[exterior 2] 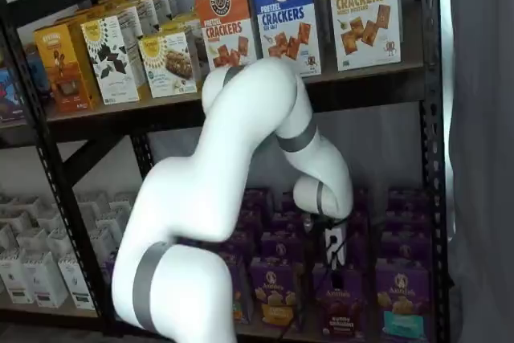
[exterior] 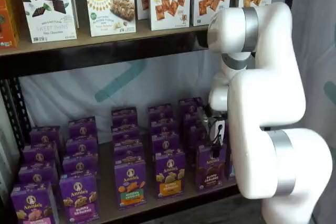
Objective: Pick up the purple box with a brown patch in the center, on the bottom shelf, the fifth box from the left
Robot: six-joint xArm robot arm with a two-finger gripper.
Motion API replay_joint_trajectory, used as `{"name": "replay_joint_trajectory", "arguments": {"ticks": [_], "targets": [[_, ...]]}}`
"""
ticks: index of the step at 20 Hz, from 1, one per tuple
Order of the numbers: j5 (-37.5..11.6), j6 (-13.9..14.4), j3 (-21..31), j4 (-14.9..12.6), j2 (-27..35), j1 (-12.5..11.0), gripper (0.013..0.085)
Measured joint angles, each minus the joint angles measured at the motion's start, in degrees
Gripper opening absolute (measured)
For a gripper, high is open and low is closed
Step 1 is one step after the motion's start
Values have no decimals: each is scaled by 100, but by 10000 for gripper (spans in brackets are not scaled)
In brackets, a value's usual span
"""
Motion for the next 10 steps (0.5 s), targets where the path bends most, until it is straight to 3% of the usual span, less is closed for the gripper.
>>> {"name": "replay_joint_trajectory", "arguments": {"ticks": [4,10], "targets": [[136,264,-47,-307,-4,-17,850],[229,208,-87,-224,36,2,850]]}}
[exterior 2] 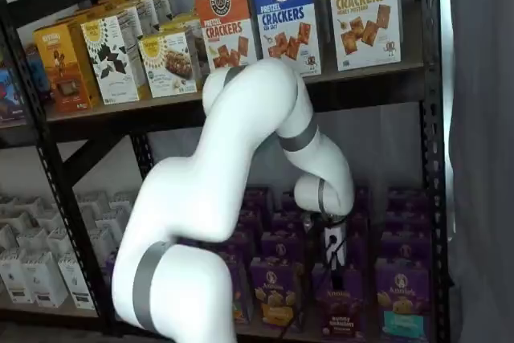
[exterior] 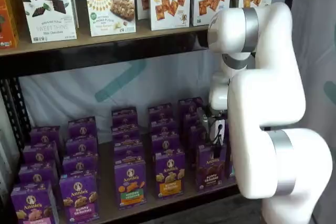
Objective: Pick up the purple box with a brown patch in the center, on the bottom shelf, the fifth box from the left
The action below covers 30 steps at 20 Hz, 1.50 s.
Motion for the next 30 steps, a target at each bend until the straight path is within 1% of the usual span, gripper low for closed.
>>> {"name": "replay_joint_trajectory", "arguments": {"ticks": [3,7,10,12,13,14,15,16,17,18,19,20,21,22,23,25,26,27,28,29,30], "targets": [[-37,55,8,-61,19,1,850],[-98,50,25,-62,36,-4,850],[-72,105,7,-136,49,-16,850],[51,137,-47,-179,59,-25,770],[61,138,-53,-180,63,-25,770],[67,132,-65,-173,72,-25,730],[68,126,-72,-165,77,-25,730],[71,128,-85,-164,88,-22,690],[73,130,-93,-163,95,-18,690],[74,130,-104,-158,103,-14,650],[80,131,-116,-155,112,-10,650],[83,137,-129,-155,124,-4,610],[82,141,-138,-155,132,1,610],[85,144,-152,-152,145,7,570],[91,151,-164,-154,155,12,570],[99,178,-190,-169,179,24,490],[111,184,-203,-170,189,30,490],[117,187,-213,-168,197,36,450],[120,191,-222,-164,206,43,450],[118,189,-228,-153,214,50,410],[113,180,-229,-140,216,53,410]]}}
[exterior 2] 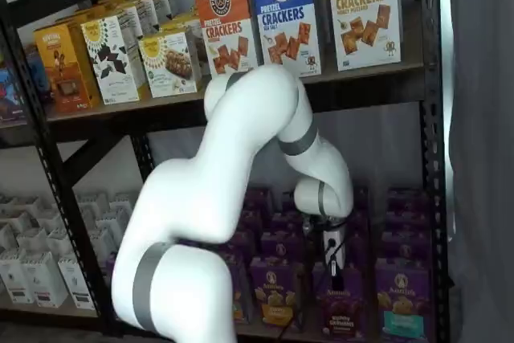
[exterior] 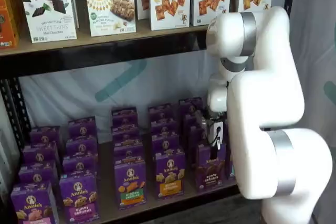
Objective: Pick up the purple box with a brown patch in the center, on the bottom shelf, the fifth box from the left
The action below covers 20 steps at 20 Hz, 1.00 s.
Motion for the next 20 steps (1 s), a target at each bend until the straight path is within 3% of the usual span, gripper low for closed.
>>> {"name": "replay_joint_trajectory", "arguments": {"ticks": [8,13,20], "targets": [[-43,56,22,-41,-2,20,410],[35,55,43,-52,-39,7,290],[-87,69,151,-87,-95,-10,290]]}}
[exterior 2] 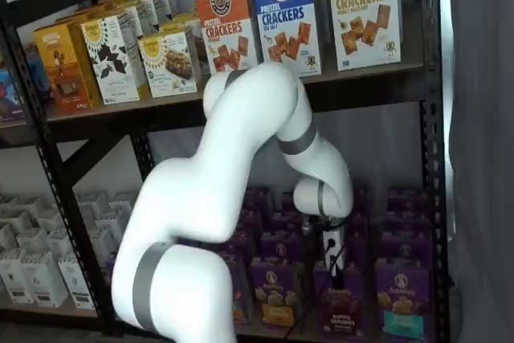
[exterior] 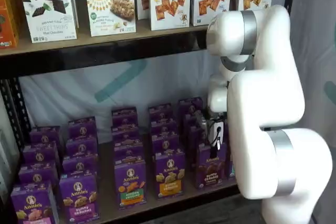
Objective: Pick up the purple box with a brown patch in the center, on the bottom shelf, the fifth box from the left
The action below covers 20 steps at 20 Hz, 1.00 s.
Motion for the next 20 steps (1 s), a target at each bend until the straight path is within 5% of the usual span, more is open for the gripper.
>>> {"name": "replay_joint_trajectory", "arguments": {"ticks": [6,20], "targets": [[-83,-21,222,0,-145,-18,290],[-551,-966,1471,1103,-991,77,290]]}}
